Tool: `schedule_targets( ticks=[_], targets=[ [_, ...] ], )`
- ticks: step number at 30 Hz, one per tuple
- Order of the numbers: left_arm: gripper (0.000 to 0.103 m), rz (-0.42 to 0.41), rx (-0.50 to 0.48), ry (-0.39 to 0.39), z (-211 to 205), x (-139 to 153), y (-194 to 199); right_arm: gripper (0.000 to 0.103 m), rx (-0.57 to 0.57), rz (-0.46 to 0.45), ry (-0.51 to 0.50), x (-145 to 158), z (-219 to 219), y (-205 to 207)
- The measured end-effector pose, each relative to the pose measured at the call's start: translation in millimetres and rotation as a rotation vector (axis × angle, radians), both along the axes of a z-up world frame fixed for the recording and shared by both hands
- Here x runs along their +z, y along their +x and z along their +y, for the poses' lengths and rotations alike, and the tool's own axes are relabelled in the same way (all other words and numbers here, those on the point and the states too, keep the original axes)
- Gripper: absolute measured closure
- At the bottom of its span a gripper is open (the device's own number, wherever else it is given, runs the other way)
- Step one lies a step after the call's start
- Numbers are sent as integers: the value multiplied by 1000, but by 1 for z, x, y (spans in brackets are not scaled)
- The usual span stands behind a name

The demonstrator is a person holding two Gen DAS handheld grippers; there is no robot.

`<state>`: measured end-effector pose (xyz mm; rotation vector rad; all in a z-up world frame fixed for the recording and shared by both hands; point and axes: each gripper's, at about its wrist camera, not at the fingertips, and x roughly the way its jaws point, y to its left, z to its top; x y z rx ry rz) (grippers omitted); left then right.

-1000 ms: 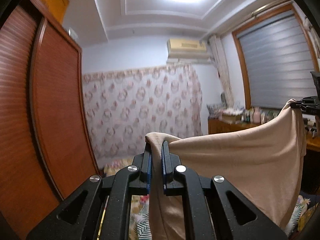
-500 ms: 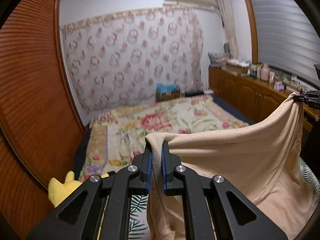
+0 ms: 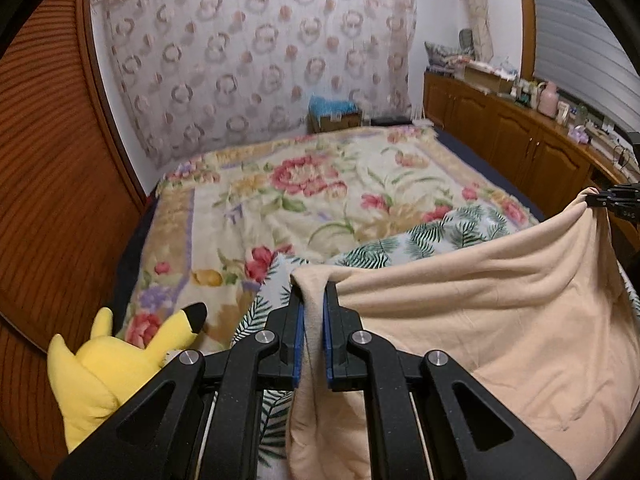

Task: Fold small clothes
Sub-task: 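Lift the hem high with both tools and carry it over toward the collar, then lower the hem onto the shirt and open both tools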

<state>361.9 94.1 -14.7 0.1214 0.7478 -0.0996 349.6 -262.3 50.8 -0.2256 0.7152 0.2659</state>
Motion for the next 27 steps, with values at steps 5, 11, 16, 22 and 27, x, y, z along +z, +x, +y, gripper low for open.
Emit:
schedule_targets(
  ticks=[5, 11, 16, 22, 27],
  targets=[
    [94, 39, -10, -4, 0, -19, 18, 97, -27, 52, 24, -13, 4, 19],
    [72, 83, -8, -54, 13, -33, 6, 83, -60, 73, 62, -11, 0, 7],
    [50, 76, -8, -95, 24, -36, -28, 55, -57, 4, 129, 6, -19, -40],
    [45, 62, 41, -110, 29, -43, -69, 55, 7, 44, 174, 2, -27, -105],
    [45, 97, 42, -93, 26, -58, -80, 55, 28, 127, 128, -16, -25, -131]
  ],
)
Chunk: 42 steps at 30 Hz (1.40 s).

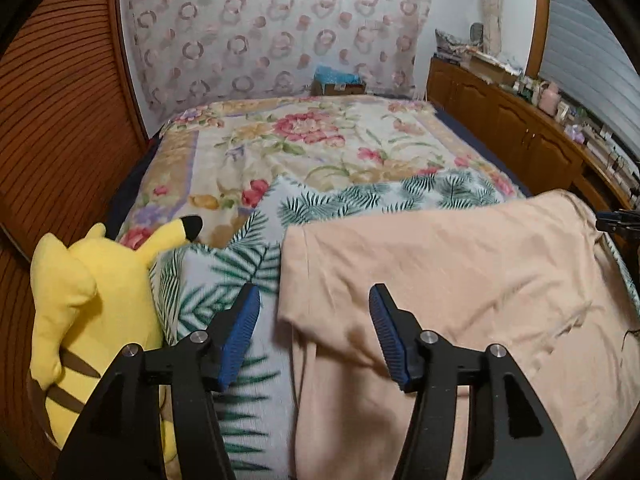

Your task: Fold small clothes

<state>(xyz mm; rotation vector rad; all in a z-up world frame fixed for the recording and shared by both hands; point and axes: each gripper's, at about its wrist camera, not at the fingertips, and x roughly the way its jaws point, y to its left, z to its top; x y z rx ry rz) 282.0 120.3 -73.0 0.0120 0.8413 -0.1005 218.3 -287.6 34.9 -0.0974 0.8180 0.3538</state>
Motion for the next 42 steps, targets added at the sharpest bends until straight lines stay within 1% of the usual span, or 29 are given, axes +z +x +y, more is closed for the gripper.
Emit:
schedule_targets(
  ticks=[2, 5, 9, 11, 13, 15, 20, 26, 27, 28, 29, 30, 31, 32, 33, 36, 42],
  targets=[
    [45, 17, 10, 3, 1, -4, 0, 55, -15, 26, -13, -3, -5, -4],
    [46, 20, 15, -12, 3, -6, -5, 55, -25, 44, 2, -1, -12, -11],
    [54, 26, 14, -36, 4, -7, -12, 55, -26, 62, 16, 2, -20, -22],
    [62, 44, 9, -54, 4, -9, -14, 55, -25, 74, 14, 1, -17, -21],
    [63, 58, 7, -62, 2, -13, -15, 55, -21, 83, 16, 0, -16, -23],
    [63, 66, 5, -71, 1, -15, -14, 55, -15, 79, 17, -2, -8, -13],
    [63, 73, 1, -93, -1, -19, -7, 55, -26, 74, 50, -7, -8, 7],
    [63, 91, -15, -119, -2, -23, 14, 55, -52, 59, 91, -18, -5, 23],
    [67, 86, -15, -120, -2, -23, 17, 55, -54, 55, 90, -20, -3, 25],
    [77, 85, -14, -111, -2, -23, 19, 55, -51, 50, 80, -22, -2, 25],
    [91, 86, -12, -106, -2, -23, 19, 56, -48, 45, 70, -22, -1, 24],
    [96, 91, -11, -101, -1, -24, 21, 68, -46, 39, 60, -23, 1, 23],
    [96, 90, -10, -96, -2, -24, 21, 80, -41, 37, 53, -24, 2, 23],
    [96, 87, -11, -94, -2, -23, 20, 85, -37, 35, 52, -24, 3, 22],
    [96, 75, -11, -89, -3, -21, 18, 93, -30, 29, 55, -23, 3, 20],
    [97, 33, -9, -64, -6, -11, 12, 97, -12, -19, 53, -15, 4, 12],
    [98, -53, -1, -67, -5, 18, 5, 99, 19, -139, 86, 6, 1, -11]
  ],
)
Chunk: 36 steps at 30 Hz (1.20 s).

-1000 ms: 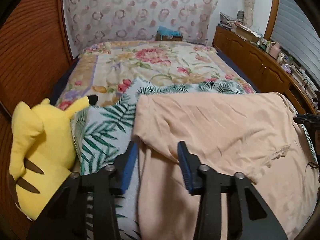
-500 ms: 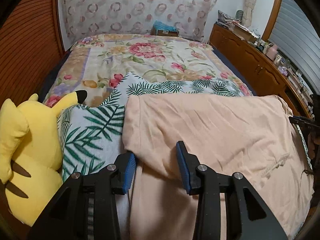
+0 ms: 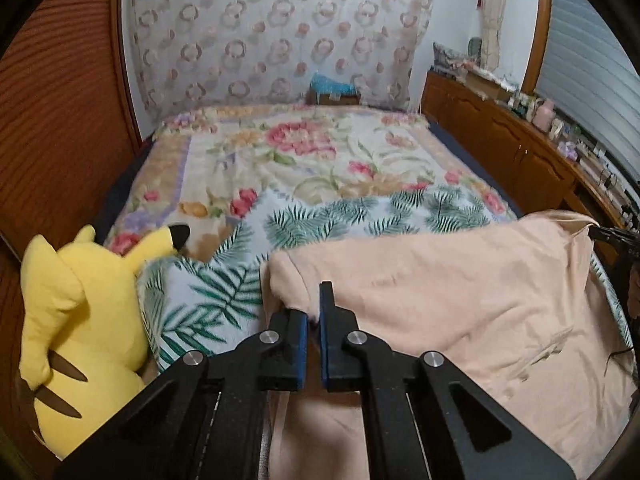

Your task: Fold small clothes

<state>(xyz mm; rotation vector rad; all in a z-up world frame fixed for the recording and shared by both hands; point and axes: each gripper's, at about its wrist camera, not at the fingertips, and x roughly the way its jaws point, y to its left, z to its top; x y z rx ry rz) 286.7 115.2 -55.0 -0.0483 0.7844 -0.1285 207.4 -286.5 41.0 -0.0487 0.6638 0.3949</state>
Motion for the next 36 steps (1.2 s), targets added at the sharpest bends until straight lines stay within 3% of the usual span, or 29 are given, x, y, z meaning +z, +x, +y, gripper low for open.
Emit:
schedule_targets(
  ticks=[13, 19, 36],
  targets=[
    [98, -153, 5, -27, 0, 57, -50, 99, 31, -153, 30, 26, -19, -66],
    [98, -202, 17, -43, 5, 73, -92, 99, 30, -203, 44, 32, -33, -107],
    [98, -214, 36, -37, 5, 56, -206, 99, 47, -228, -8, 10, -54, -244]
  ],
)
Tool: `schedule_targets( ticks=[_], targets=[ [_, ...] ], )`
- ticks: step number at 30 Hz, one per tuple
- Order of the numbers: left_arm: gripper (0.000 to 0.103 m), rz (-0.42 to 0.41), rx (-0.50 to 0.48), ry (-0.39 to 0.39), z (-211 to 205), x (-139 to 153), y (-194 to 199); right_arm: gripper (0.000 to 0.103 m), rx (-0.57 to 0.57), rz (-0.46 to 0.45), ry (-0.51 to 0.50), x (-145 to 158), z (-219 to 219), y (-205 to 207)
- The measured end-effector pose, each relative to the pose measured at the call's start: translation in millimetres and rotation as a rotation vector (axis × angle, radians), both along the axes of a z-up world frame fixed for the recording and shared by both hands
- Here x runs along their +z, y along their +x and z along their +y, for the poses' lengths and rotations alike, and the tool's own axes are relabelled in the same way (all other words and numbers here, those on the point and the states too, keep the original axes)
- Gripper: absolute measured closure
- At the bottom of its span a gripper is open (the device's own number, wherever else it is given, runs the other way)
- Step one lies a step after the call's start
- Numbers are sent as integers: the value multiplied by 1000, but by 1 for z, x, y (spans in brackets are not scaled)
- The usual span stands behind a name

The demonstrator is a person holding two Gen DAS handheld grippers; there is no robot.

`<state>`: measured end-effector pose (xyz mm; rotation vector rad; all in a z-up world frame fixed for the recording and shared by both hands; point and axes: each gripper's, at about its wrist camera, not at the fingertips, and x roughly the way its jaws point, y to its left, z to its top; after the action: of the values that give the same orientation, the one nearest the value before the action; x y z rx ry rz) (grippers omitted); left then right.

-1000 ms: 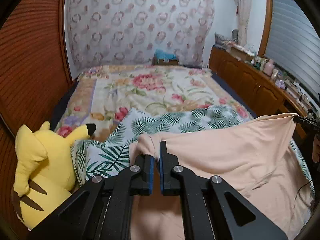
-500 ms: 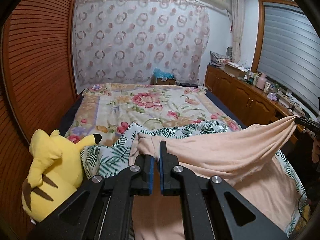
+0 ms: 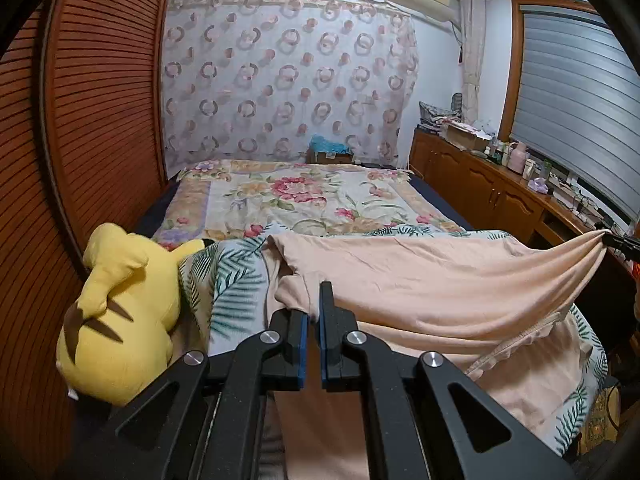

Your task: Fold small clothes

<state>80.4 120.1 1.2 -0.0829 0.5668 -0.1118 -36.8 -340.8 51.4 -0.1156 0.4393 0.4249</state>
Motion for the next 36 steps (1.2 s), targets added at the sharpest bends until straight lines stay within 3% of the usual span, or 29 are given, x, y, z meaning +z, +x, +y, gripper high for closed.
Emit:
schedule_targets(
  ticks=[13, 21, 25, 28, 31, 34, 35, 36],
  targets=[
    [98, 73, 23, -13, 7, -34, -54, 99, -21, 93, -21, -8, -11, -54],
    [98, 141, 24, 22, -2, -63, -59, 99, -38, 228, -16, -42, -11, -34],
    [97, 175, 19, 33, -1, -73, -58, 99, -68, 240, -9, -39, -8, -26],
    [81, 182, 23, 29, 0, -76, -60, 94, -86, 218, -30, -32, -4, -27],
    [78, 182, 15, 29, 0, -77, -65, 88, -102, 189, -49, -24, 1, -28],
    [56, 183, 13, 26, -1, -78, -69, 84, -112, 148, -65, -14, 8, -30],
    [54, 181, 13, 28, -1, -78, -70, 81, -107, 137, -69, -11, 11, -30],
    [54, 185, 11, 29, -1, -79, -70, 72, -103, 128, -72, -8, 15, -29]
  ],
)
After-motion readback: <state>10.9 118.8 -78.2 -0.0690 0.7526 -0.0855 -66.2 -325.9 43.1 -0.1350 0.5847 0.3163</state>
